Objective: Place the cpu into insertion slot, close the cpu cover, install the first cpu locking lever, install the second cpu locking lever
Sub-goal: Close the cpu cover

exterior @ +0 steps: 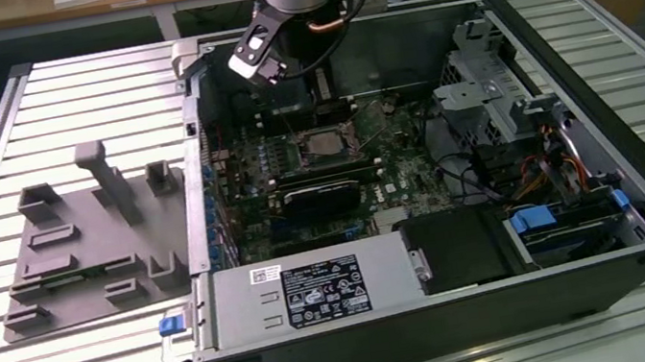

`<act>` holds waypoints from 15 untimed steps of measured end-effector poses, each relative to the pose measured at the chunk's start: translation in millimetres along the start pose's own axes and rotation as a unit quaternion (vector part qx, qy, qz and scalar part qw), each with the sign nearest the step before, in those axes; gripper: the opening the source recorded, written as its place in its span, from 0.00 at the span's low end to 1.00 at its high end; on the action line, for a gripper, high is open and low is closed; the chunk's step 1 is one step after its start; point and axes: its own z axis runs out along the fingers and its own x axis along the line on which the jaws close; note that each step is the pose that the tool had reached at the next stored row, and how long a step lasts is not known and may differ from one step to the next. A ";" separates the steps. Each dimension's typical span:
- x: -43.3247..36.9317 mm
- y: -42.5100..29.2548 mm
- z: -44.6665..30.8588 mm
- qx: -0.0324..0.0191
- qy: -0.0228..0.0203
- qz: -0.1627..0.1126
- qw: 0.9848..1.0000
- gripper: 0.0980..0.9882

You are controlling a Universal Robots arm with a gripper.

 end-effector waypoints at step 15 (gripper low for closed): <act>-0.5 1.8 -20.1 0.000 0.000 0.000 1.000 0.00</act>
